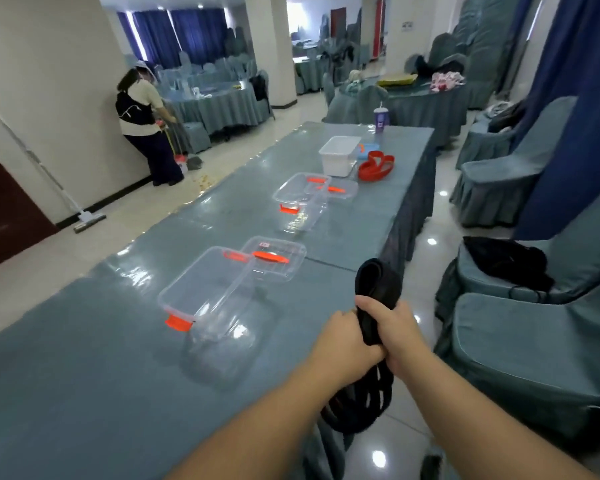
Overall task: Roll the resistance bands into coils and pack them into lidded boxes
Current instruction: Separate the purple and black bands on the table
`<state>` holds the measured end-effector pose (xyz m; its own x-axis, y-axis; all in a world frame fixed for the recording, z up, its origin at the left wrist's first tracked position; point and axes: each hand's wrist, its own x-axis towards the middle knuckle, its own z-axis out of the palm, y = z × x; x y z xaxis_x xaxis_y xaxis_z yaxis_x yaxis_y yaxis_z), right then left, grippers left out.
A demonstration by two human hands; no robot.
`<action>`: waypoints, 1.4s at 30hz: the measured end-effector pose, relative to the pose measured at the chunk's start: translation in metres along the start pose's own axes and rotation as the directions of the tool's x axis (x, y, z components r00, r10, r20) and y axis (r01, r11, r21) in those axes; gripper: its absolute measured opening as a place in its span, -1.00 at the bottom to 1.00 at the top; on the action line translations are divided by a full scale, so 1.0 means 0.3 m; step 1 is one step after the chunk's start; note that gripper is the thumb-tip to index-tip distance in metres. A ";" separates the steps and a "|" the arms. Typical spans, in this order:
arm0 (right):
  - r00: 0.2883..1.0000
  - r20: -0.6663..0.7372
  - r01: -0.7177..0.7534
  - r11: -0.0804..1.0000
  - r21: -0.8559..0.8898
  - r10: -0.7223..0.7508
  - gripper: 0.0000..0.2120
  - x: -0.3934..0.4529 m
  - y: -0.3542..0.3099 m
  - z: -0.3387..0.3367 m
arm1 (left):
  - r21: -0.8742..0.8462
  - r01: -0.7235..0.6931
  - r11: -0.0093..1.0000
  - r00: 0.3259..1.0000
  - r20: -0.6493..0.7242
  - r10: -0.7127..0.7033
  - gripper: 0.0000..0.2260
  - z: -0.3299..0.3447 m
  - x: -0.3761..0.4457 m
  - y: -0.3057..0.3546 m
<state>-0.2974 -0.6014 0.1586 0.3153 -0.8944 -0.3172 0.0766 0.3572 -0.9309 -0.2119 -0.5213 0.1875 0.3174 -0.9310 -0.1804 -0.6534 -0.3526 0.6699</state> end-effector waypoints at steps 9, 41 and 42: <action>0.950 -0.312 0.006 0.999 -0.042 -0.019 -0.64 0.221 -0.071 -0.483 | 0.192 -0.084 0.978 0.965 0.262 0.031 -0.29 0.214 0.312 0.132; 0.993 -0.093 -0.044 0.517 -0.855 -0.070 -0.40 1.557 -0.443 -0.498 | 0.369 0.032 0.929 0.951 0.275 -0.142 -0.64 0.192 1.735 0.049; 0.996 -0.069 -0.032 0.495 -0.868 -0.058 -0.40 1.612 -0.447 -0.489 | 0.371 0.062 0.927 0.952 0.256 -0.167 -0.63 0.183 1.775 0.040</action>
<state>-0.2939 -1.1213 0.1033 0.2439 -0.9300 -0.2749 -0.7937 -0.0285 -0.6077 -0.0882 -1.0264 0.0599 0.2354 -0.8521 -0.4675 -0.8405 -0.4200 0.3422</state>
